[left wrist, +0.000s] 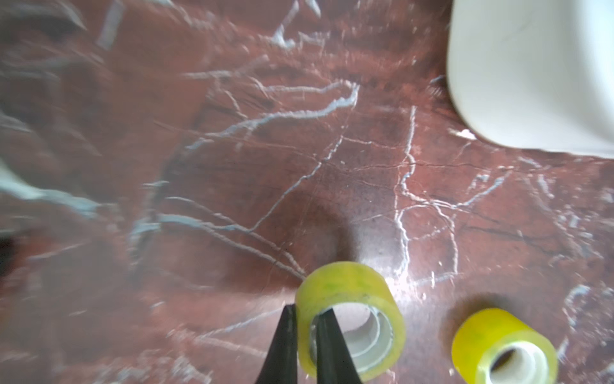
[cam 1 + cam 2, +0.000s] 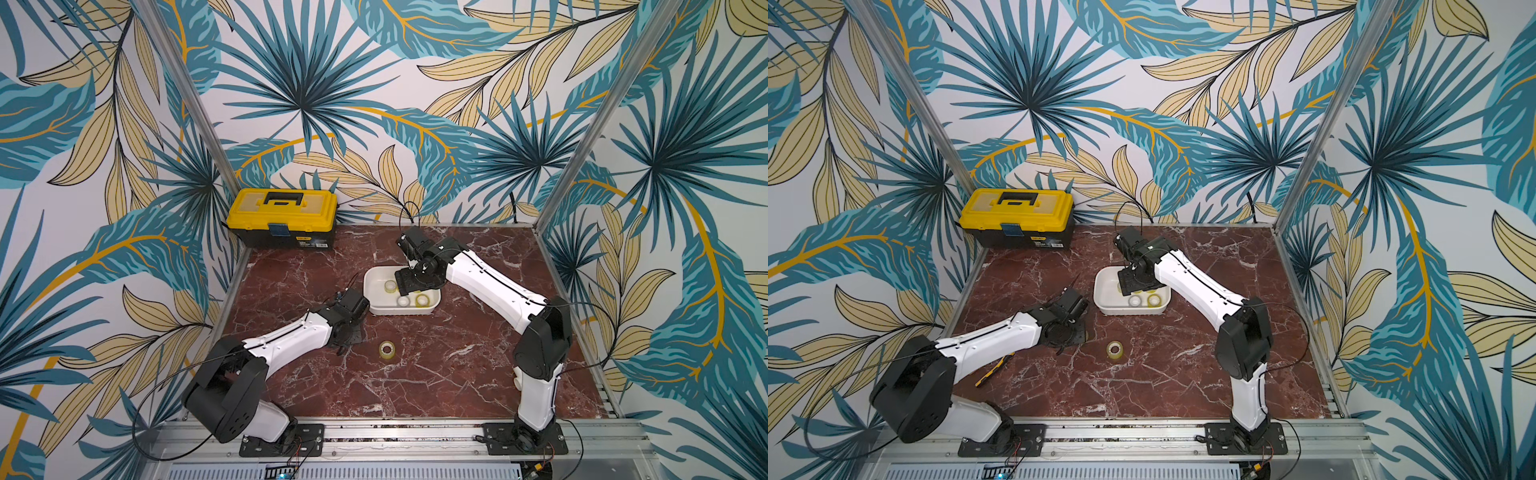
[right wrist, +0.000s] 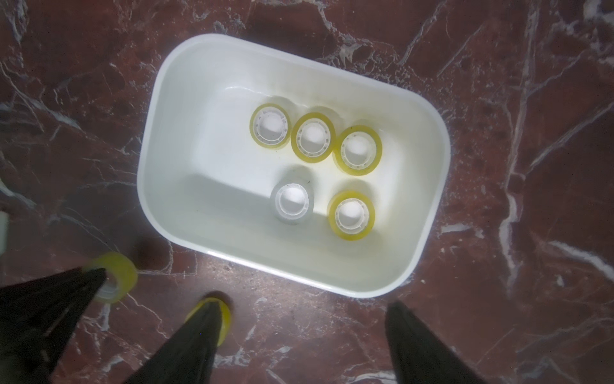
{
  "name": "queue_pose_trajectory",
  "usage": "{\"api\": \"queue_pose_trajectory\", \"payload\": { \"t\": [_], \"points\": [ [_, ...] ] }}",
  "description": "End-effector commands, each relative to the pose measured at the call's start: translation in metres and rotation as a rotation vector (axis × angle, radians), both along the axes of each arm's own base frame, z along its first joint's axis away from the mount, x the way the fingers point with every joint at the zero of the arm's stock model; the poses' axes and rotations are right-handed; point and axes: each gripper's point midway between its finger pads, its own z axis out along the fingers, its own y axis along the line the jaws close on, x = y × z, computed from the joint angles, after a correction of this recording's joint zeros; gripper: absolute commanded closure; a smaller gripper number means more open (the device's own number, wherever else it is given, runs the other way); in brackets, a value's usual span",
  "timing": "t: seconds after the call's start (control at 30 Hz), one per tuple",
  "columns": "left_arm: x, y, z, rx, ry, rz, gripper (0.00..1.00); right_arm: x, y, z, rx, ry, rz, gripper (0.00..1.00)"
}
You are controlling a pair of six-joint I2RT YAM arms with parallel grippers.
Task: Put the transparent tape into the storage box
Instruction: Pick up the tape at the center of the board, then place the tape in the storage box.
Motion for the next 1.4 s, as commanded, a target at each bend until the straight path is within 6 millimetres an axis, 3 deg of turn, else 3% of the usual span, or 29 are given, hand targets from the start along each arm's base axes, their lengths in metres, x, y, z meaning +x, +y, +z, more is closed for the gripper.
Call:
{"api": "queue_pose_trajectory", "payload": {
  "t": [0.0,0.13,0.27,0.47,0.63,0.97,1.37],
  "points": [
    [0.022,-0.002,0.059,0.022,-0.124,-0.038,1.0,-0.008,-0.007,0.009,-0.011,-0.012,-0.004,0.0],
    [0.05,-0.021,0.106,0.007,-0.201,-0.113,1.0,-0.007,-0.008,0.013,-0.013,-0.023,-0.006,0.0],
    [0.078,-0.048,0.124,-0.009,-0.224,-0.191,1.0,-0.006,-0.012,0.019,-0.017,-0.041,-0.019,0.01],
    [0.116,-0.074,0.094,0.03,-0.163,-0.278,1.0,-0.006,-0.023,0.021,-0.033,-0.06,-0.053,0.01],
    [0.138,-0.075,0.062,0.06,-0.11,-0.295,1.0,-0.008,-0.037,0.019,-0.042,-0.055,-0.093,0.0],
    [0.16,-0.073,0.024,0.123,-0.051,-0.32,1.0,-0.011,-0.045,0.01,-0.054,-0.034,-0.12,0.0],
    [0.176,-0.077,0.004,0.167,-0.033,-0.303,1.0,-0.012,-0.044,0.002,-0.055,-0.013,-0.122,0.0]
  ]
}}
